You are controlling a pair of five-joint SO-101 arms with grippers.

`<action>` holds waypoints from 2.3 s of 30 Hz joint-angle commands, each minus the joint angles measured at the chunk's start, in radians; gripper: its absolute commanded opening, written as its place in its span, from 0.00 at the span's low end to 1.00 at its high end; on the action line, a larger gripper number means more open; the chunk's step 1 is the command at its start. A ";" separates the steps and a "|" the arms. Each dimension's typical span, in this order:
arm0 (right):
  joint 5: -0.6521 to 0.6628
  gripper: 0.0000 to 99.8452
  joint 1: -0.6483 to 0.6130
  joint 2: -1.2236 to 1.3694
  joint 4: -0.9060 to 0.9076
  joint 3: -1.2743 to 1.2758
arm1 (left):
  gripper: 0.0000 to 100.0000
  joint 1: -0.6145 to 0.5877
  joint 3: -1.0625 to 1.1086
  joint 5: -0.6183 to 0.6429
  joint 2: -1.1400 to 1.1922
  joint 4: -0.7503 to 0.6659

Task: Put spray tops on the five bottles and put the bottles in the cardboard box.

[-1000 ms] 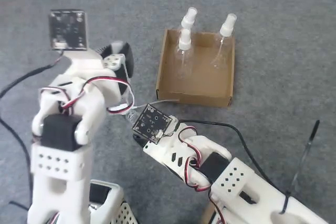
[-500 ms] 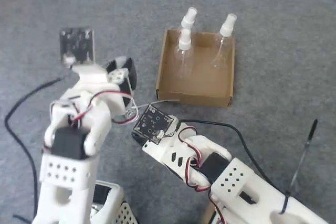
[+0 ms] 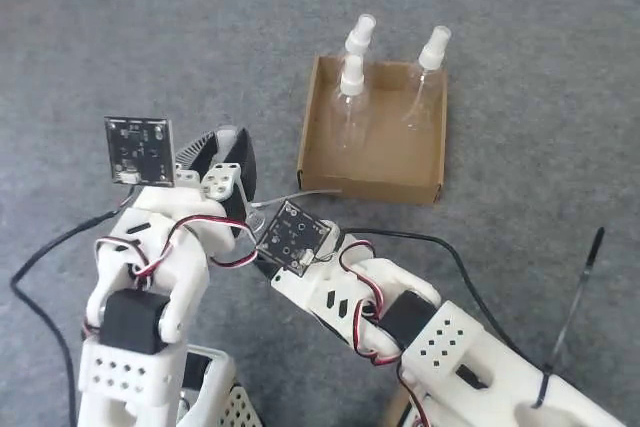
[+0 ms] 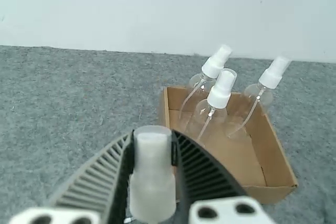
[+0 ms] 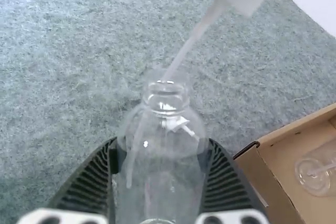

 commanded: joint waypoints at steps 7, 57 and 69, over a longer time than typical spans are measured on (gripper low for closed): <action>-0.009 0.01 -0.001 -0.041 -0.022 -0.009 | 0.01 0.005 0.004 -0.012 -0.020 -0.029; -0.324 0.01 0.107 -0.031 -0.194 -0.008 | 0.12 0.095 -0.062 -0.035 -0.020 -0.043; -0.324 0.01 0.110 -0.041 -0.194 0.014 | 0.12 -0.026 -0.315 -0.100 0.170 0.057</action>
